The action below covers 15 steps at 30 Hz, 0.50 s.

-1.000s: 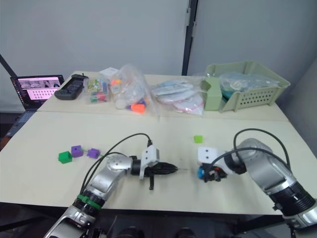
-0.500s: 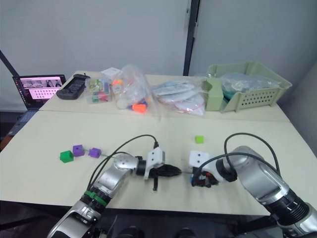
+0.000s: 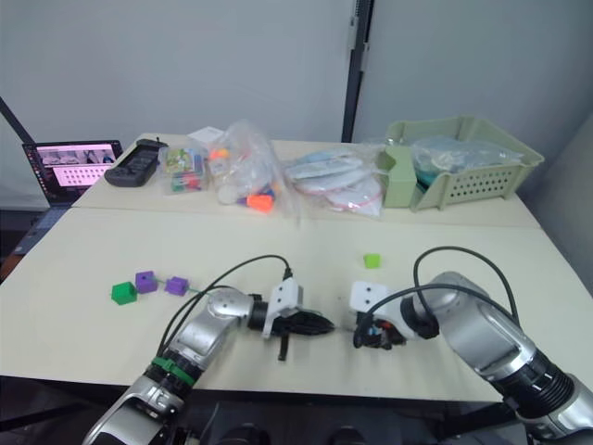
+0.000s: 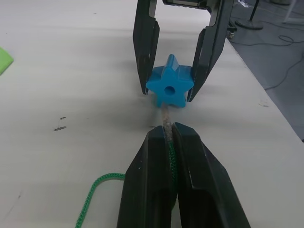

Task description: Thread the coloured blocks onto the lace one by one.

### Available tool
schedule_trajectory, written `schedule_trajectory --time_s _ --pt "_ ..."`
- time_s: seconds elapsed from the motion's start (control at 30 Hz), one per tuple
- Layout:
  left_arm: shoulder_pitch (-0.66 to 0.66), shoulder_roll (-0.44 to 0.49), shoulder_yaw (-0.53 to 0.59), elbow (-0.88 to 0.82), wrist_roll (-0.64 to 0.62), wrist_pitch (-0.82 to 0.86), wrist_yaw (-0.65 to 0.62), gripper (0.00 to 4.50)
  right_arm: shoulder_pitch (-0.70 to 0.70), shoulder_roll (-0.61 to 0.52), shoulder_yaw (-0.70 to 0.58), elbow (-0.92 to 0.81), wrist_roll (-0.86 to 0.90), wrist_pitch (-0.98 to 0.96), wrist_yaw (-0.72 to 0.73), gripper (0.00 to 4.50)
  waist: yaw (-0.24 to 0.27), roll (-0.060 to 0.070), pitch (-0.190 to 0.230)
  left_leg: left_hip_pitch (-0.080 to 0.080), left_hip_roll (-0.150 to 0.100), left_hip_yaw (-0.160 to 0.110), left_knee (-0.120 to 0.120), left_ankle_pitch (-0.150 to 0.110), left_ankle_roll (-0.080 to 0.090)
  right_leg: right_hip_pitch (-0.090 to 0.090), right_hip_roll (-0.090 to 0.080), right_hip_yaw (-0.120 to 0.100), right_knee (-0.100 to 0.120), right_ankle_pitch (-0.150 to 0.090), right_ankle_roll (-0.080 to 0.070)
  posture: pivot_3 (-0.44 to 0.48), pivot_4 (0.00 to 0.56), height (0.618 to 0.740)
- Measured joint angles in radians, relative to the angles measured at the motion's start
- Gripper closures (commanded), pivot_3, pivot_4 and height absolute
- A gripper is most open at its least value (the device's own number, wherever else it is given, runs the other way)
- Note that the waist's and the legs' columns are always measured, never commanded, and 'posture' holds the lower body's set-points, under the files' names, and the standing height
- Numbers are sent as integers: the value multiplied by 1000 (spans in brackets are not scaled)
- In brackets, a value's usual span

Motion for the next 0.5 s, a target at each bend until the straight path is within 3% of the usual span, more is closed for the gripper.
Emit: schedule_trajectory --time_s 0.2,0.5 --pt "9 24 12 -18 -14 2 -9 4500 -9 10 17 -12 -14 16 -16 3162 -5 0 0 1 1 0 0 0 0 0 1 0 0 0 0 0 150 734" --pt "14 -16 9 -19 -14 21 -5 4500 -7 9 16 -16 -13 23 -19 3162 -7 -1 0 1 1 0 0 0 0 1 1 0 0 0 0 0 150 734"
